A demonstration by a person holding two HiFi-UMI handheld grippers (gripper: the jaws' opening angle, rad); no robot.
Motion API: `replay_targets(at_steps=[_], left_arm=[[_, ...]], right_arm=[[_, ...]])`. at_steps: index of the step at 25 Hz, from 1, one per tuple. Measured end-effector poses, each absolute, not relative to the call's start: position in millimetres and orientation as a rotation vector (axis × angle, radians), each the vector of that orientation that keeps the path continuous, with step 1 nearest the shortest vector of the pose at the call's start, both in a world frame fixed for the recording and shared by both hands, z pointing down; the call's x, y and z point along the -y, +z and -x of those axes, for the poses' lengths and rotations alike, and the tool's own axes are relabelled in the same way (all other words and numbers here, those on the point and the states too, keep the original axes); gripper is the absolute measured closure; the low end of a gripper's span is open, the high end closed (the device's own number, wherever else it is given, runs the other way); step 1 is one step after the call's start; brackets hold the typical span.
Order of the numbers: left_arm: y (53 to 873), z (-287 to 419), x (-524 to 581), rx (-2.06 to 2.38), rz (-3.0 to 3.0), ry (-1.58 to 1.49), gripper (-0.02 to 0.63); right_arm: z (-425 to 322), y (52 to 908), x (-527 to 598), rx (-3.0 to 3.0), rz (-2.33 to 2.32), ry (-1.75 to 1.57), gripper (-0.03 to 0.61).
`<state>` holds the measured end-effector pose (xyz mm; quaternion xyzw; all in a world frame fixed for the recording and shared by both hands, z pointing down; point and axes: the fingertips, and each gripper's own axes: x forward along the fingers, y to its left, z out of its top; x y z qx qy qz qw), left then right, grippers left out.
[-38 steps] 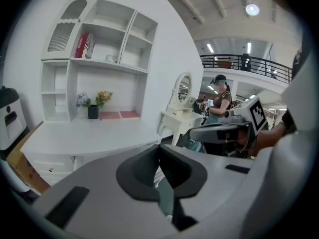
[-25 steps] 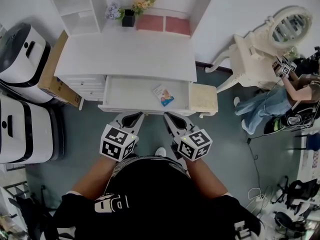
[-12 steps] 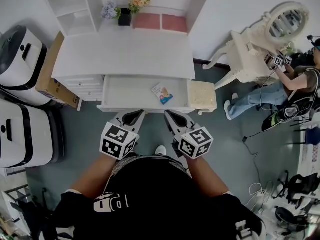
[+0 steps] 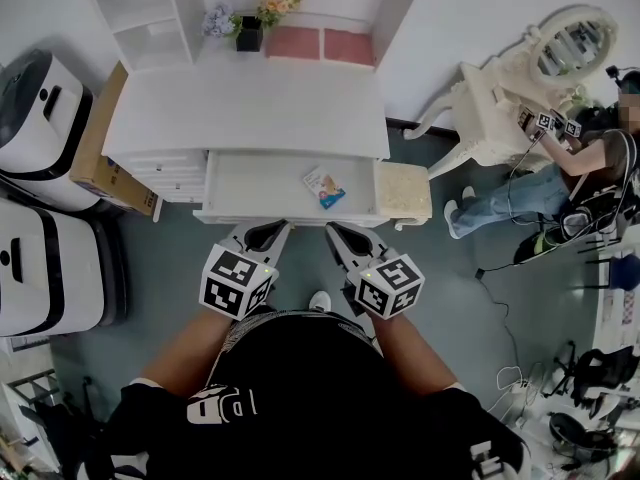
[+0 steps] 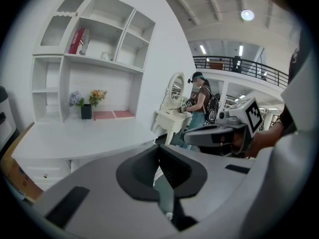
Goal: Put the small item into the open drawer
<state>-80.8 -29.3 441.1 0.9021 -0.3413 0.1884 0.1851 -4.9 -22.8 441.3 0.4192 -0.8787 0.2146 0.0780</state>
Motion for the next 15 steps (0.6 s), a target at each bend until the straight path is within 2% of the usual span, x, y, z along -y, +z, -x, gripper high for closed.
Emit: replay_targets(at_steps=[15], left_arm=[[442.2,84.3,27.7,0.966,-2.537,0.529,0.6]], right_arm=[[7.9,441.2,20.2,2.634,-1.246,0.641,0.572]])
